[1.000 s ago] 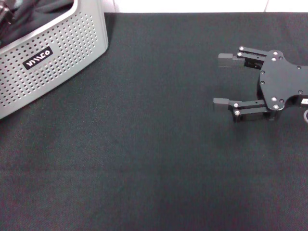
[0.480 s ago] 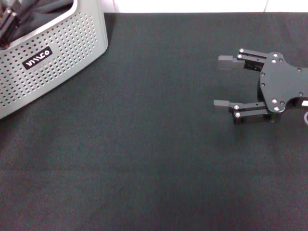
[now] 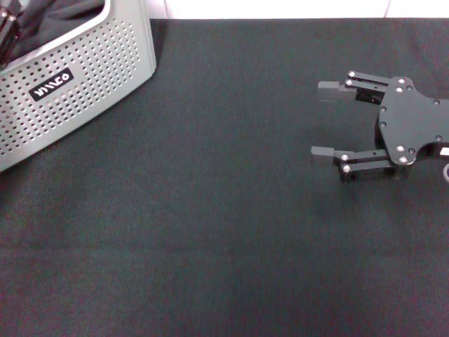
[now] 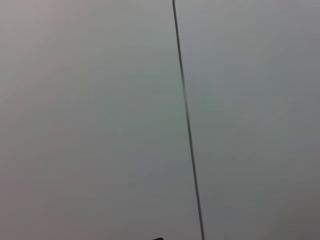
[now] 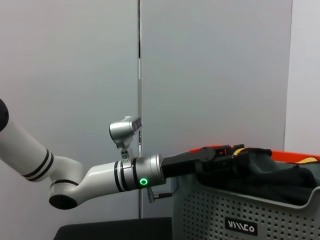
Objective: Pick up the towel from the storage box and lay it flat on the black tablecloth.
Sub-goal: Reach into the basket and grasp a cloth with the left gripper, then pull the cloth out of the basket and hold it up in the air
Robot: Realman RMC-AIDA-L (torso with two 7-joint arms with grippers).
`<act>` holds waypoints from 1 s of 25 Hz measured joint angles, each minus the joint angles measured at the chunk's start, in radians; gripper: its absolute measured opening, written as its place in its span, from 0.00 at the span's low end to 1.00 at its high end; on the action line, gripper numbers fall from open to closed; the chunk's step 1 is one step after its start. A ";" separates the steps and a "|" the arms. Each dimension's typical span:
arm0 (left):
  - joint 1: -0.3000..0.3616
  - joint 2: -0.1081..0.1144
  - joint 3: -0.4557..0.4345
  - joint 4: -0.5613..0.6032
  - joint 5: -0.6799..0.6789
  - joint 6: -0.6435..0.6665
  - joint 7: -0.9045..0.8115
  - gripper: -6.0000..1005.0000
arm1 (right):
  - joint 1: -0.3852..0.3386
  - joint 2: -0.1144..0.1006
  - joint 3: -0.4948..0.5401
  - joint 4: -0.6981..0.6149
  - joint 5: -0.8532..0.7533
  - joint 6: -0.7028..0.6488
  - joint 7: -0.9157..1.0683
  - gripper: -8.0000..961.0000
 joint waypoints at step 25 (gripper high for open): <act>0.014 0.002 -0.002 -0.084 -0.076 0.314 -0.090 0.05 | -0.012 0.001 0.000 0.001 0.002 -0.028 -0.001 0.92</act>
